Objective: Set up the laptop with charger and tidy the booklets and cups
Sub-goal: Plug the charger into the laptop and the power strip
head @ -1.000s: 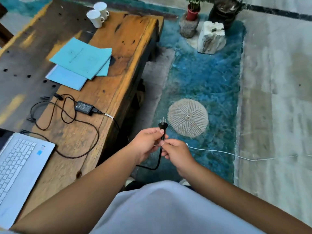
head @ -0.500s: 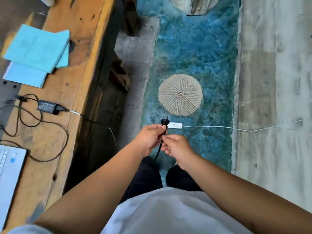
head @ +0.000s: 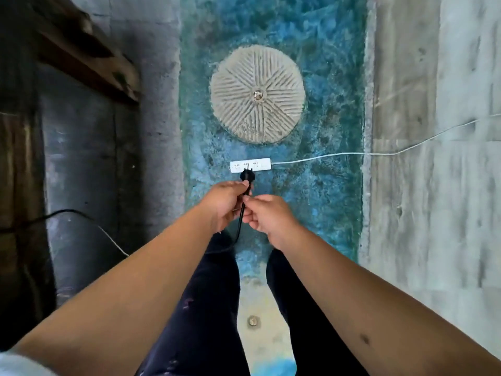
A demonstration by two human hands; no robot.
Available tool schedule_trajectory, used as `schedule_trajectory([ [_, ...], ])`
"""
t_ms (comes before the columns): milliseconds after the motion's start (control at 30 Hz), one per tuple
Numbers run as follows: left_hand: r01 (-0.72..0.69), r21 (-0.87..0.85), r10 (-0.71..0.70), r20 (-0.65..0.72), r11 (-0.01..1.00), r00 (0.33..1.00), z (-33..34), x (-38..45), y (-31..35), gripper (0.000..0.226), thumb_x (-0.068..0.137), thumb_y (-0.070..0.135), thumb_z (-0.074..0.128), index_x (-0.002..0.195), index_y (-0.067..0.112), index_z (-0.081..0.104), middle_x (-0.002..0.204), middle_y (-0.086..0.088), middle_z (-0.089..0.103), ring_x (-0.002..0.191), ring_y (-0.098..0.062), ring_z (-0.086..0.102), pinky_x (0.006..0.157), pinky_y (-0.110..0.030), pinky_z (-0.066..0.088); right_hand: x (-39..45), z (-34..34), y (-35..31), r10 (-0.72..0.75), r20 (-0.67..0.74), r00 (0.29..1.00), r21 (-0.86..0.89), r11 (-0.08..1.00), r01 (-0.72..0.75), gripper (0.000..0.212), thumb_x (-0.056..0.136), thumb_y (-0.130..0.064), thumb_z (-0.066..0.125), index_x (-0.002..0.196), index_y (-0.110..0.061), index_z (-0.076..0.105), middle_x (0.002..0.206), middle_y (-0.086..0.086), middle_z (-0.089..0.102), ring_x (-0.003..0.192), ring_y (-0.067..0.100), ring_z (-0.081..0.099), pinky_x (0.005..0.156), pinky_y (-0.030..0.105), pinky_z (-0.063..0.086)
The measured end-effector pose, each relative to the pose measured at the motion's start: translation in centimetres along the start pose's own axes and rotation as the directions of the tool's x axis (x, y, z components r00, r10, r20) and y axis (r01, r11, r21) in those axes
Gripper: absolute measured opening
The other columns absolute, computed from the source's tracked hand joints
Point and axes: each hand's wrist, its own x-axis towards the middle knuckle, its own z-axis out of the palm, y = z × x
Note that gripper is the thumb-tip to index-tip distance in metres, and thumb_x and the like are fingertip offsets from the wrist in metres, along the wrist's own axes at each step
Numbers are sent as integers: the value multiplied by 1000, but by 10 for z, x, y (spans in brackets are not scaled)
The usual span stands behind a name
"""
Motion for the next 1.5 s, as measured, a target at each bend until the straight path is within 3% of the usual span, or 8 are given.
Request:
schedule_trajectory([
  [433,49,45,-46,-67,998,997,-62,262,-69,19,99,19,56,83,11,64,65,0,60,54,-12,50,43,-20,39,273,18,73,174,98,980,25,984,-177,14,95,-24,64,94,-11,62,70,2,63,51,8,62,49,17,47],
  [667,114,145,-106,-64,983,992,-89,372,-92,19,98,20,57,81,13,63,65,0,57,58,-9,47,56,-22,34,388,20,110,184,198,963,26,981,-193,18,97,-25,60,82,-15,62,64,-1,61,53,9,62,52,18,45],
  [933,137,265,-105,-129,954,986,-112,439,-117,15,97,18,56,84,12,60,56,0,57,52,-11,47,43,-21,37,455,25,128,77,230,970,-300,954,-5,18,96,-26,61,84,-14,66,71,1,64,57,8,61,54,18,47],
  [1033,141,305,-99,-151,942,984,-117,449,-121,16,99,16,52,85,12,61,59,-1,55,51,-11,46,47,-23,37,468,18,125,-180,257,949,-638,706,307,22,93,-30,63,82,-13,71,80,7,72,68,15,65,66,27,51],
  [1100,128,307,-89,-140,943,986,-122,452,-122,16,99,15,52,88,11,64,60,0,64,46,-10,51,50,-25,39,478,7,119,-445,309,841,-791,370,487,21,93,-31,61,88,-13,72,87,7,73,79,20,65,72,31,52],
  [1200,114,345,-80,-112,932,991,-128,452,-121,16,98,16,54,90,12,67,67,2,70,51,-9,54,45,-23,40,496,-15,102,-600,443,666,-881,-154,448,29,94,-39,56,112,-18,65,109,4,68,105,26,58,88,37,50],
  [1300,102,364,-72,-97,926,993,-130,450,-119,15,98,15,55,92,9,67,72,-1,71,54,-10,55,40,-21,39,516,-30,95,-510,420,751,-906,-190,378,57,87,-53,60,132,-20,51,132,4,56,125,27,45,104,45,37],
  [1500,94,381,-72,-72,920,995,-125,443,-118,14,96,16,59,100,6,68,81,-6,70,59,-12,56,46,-23,40,530,-36,98,-428,411,804,-911,-225,346,70,80,-64,62,133,-22,48,127,8,54,120,28,49,103,47,41],
])
